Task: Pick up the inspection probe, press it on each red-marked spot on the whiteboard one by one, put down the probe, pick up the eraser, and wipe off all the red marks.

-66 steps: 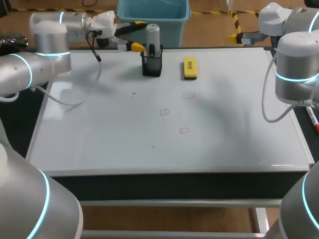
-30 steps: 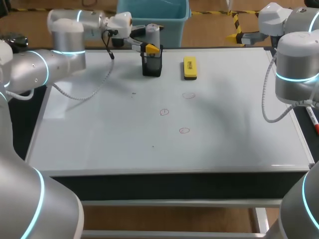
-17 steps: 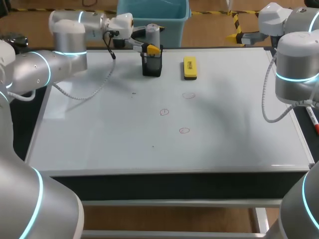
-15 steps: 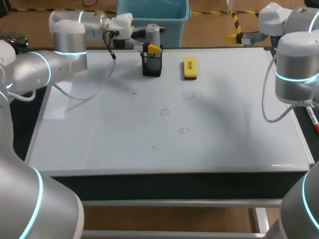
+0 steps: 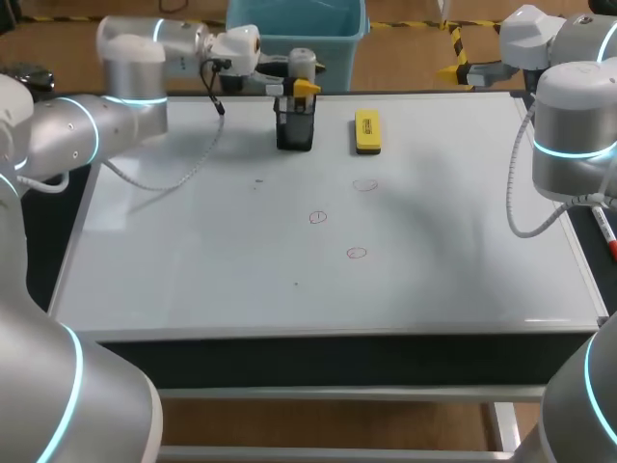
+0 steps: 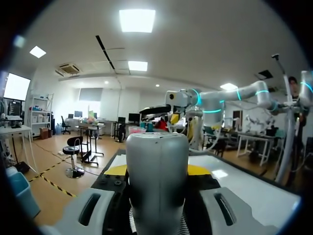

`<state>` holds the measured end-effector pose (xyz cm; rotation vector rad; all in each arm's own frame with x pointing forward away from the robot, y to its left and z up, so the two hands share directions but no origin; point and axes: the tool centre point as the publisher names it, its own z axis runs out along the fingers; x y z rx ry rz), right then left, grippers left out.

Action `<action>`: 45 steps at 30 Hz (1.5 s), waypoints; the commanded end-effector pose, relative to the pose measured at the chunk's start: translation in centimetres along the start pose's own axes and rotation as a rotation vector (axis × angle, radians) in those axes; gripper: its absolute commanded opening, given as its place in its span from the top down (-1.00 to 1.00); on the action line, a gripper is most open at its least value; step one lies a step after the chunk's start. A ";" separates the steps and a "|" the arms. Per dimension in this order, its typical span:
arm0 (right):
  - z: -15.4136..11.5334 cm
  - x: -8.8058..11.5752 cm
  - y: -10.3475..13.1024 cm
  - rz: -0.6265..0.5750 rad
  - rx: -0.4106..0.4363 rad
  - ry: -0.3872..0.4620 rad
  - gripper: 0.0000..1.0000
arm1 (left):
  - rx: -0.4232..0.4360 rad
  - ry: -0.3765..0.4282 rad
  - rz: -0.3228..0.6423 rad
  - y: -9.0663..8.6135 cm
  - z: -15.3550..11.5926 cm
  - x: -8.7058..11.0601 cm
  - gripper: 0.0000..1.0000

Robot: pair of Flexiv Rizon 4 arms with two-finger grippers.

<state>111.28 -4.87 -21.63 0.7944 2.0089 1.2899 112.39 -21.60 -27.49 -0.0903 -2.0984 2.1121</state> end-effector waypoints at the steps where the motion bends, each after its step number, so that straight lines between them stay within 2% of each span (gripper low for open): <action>1: 0.0 -0.1 0.0 0.000 0.001 0.001 -1.00 | -0.006 0.005 0.007 -0.7 -0.3 0.2 1.00; 7: 0.0 -0.1 0.0 0.000 0.001 0.001 -1.00 | 0.009 -0.009 0.014 -0.9 -0.7 0.3 1.00; 13: 0.0 -0.1 0.0 0.000 0.001 0.001 -1.00 | 0.041 -0.027 0.038 -2.3 -1.2 0.5 1.00; 23: 0.0 -0.1 0.0 0.000 0.001 0.001 -1.00 | 0.060 -0.059 0.049 -5.6 -1.5 1.0 1.00; 24: 0.0 -0.1 0.0 0.000 0.001 0.001 -1.00 | 0.052 -0.062 0.025 -5.9 -1.6 1.1 1.00; 33: 0.0 -0.1 0.0 0.000 0.001 0.001 -1.00 | 0.033 -0.113 0.049 -9.4 -1.9 2.3 1.00; 37: 0.0 -0.1 0.0 0.000 0.001 0.001 -1.00 | 0.037 -0.104 0.058 -10.9 -2.0 3.0 1.00; 45: 0.0 -0.1 0.0 0.000 0.001 0.001 -1.00 | -0.003 -0.144 0.068 -12.3 -3.3 4.5 1.00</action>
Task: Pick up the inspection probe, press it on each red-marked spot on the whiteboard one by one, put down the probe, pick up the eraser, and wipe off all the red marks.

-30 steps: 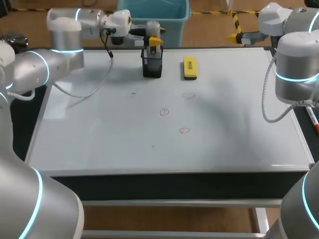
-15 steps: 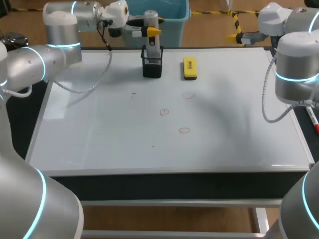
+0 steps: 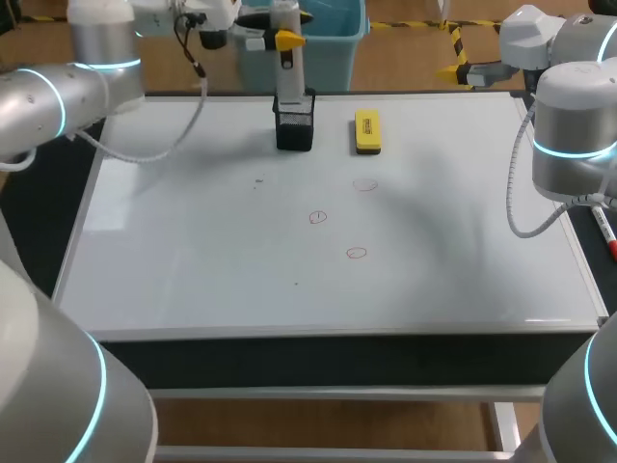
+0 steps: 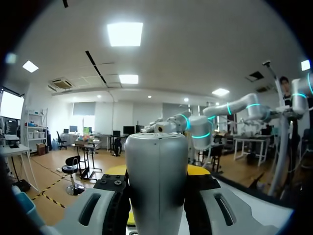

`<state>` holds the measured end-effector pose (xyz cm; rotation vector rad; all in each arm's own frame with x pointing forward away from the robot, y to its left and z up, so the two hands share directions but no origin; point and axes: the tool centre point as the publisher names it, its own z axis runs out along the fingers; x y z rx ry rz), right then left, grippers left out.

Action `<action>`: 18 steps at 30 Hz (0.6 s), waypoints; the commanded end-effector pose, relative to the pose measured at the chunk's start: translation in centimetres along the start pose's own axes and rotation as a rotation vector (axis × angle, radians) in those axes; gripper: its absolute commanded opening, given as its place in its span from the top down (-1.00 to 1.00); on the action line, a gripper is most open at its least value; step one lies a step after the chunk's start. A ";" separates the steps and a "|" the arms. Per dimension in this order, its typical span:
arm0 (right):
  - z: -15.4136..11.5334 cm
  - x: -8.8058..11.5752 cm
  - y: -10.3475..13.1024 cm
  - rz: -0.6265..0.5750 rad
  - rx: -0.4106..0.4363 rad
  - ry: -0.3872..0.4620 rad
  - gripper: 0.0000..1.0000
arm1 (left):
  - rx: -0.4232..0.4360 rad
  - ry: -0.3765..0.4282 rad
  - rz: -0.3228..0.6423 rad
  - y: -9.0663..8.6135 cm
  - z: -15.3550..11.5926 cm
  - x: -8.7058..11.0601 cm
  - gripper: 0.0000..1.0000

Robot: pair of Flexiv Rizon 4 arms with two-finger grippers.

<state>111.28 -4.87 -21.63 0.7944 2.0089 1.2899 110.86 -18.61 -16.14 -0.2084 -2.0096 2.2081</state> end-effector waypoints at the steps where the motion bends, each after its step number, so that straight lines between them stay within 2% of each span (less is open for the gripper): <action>1: 0.0 -0.1 0.0 0.000 0.001 0.001 -1.00 | -0.091 -0.195 0.000 -1.4 -0.8 1.9 1.00; 6: 0.0 -0.1 0.0 0.000 0.001 0.001 -1.00 | -0.129 -0.209 0.014 -1.5 -2.1 3.0 1.00; 18: 0.0 -0.1 0.0 0.000 0.001 0.001 -1.00 | -0.117 -0.303 0.007 -0.8 -6.0 5.7 1.00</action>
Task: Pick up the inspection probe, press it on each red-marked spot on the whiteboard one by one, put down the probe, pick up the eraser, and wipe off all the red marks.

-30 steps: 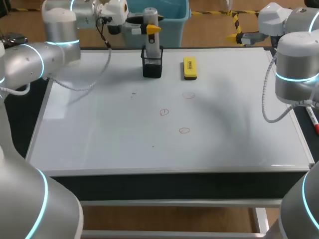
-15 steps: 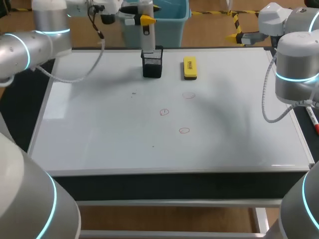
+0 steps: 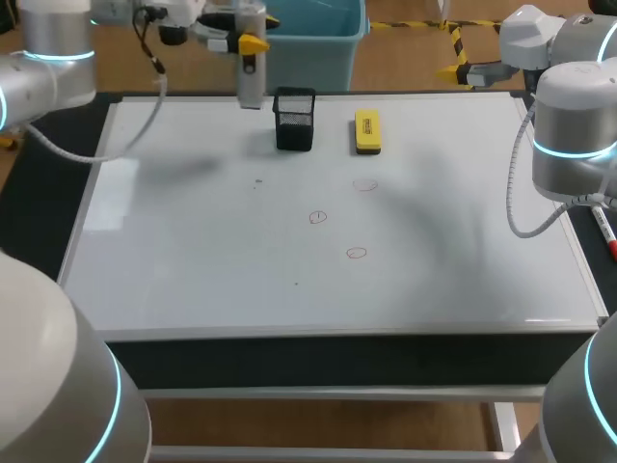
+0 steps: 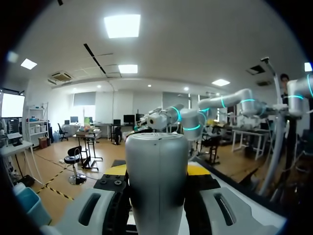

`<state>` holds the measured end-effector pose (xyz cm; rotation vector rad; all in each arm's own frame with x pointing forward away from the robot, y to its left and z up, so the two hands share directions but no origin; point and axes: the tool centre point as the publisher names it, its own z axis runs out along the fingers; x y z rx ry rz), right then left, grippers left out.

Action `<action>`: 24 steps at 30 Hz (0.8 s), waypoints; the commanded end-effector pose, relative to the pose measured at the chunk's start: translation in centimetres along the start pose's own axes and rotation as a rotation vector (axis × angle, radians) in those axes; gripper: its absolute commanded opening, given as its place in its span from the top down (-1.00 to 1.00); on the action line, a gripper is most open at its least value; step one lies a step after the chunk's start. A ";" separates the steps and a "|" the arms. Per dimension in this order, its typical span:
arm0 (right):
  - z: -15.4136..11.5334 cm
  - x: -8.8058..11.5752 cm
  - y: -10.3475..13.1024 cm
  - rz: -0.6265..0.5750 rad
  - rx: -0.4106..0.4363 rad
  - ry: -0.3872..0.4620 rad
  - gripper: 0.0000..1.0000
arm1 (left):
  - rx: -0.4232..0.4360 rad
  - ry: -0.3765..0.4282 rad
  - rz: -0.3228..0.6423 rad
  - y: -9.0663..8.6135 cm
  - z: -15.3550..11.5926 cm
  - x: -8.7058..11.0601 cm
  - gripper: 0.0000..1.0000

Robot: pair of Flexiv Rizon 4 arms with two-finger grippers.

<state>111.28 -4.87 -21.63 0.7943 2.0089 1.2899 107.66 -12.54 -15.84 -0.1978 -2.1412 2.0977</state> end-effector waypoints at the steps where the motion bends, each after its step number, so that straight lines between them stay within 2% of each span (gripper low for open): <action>1: 0.0 -0.1 0.0 0.000 0.001 0.001 -1.00 | -0.003 -0.296 0.001 0.3 -1.1 1.6 1.00; 12: 0.0 -0.1 0.0 0.000 0.001 0.001 -1.00 | -0.006 -0.377 -0.017 2.9 -3.8 3.7 1.00; 24: 0.0 -0.1 0.0 0.000 0.001 0.001 -1.00 | 0.032 -0.395 -0.005 4.8 -5.2 4.4 1.00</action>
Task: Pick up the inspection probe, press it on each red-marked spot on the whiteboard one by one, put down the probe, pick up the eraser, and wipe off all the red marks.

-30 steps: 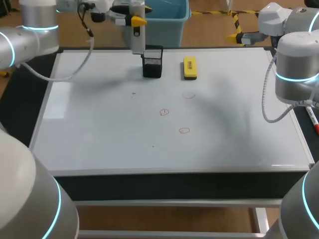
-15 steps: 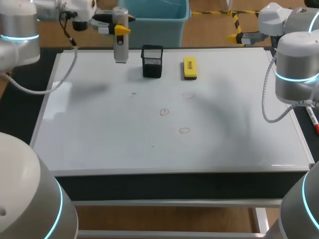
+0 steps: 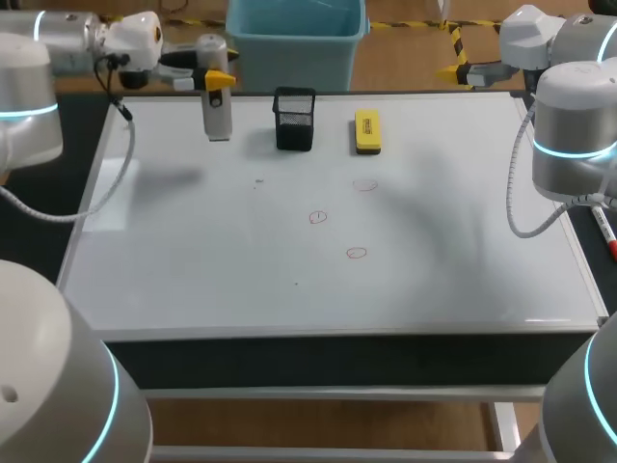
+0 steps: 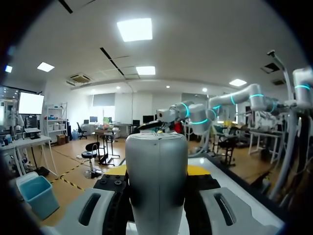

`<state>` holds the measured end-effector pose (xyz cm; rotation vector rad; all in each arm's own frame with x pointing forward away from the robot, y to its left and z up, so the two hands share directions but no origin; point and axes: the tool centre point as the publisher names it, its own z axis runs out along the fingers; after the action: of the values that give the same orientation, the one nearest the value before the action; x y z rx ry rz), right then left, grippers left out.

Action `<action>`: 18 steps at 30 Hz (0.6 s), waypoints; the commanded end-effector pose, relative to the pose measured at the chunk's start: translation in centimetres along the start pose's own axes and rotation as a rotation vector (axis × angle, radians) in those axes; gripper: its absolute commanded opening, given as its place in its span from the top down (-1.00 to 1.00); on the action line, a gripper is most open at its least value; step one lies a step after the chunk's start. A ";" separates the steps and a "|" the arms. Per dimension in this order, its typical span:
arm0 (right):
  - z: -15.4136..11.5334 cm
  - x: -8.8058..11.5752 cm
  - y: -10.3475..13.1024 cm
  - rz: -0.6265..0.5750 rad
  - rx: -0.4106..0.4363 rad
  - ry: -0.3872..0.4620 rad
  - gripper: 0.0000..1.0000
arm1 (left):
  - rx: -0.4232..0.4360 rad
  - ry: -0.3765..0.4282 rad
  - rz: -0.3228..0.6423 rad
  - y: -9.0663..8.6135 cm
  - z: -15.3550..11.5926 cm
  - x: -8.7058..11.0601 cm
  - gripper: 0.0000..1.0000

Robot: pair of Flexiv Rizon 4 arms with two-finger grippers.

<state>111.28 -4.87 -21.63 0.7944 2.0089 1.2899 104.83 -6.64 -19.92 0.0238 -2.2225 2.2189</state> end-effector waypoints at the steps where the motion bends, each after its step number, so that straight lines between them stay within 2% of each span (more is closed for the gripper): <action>1: 0.0 -0.1 0.0 0.000 0.001 0.001 -1.00 | 0.018 -0.197 -0.001 0.7 -0.2 0.5 1.00; 11: 0.0 -0.1 0.0 0.000 0.001 0.001 -1.00 | -0.010 -0.197 -0.015 1.8 -0.4 -0.1 1.00; 18: 0.0 -0.1 0.0 0.000 0.001 0.001 -1.00 | -0.010 -0.197 -0.015 1.8 -0.4 -0.1 1.00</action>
<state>111.28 -4.87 -21.63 0.7944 2.0089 1.2899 105.15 -6.14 -21.87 0.2517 -2.3086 2.2799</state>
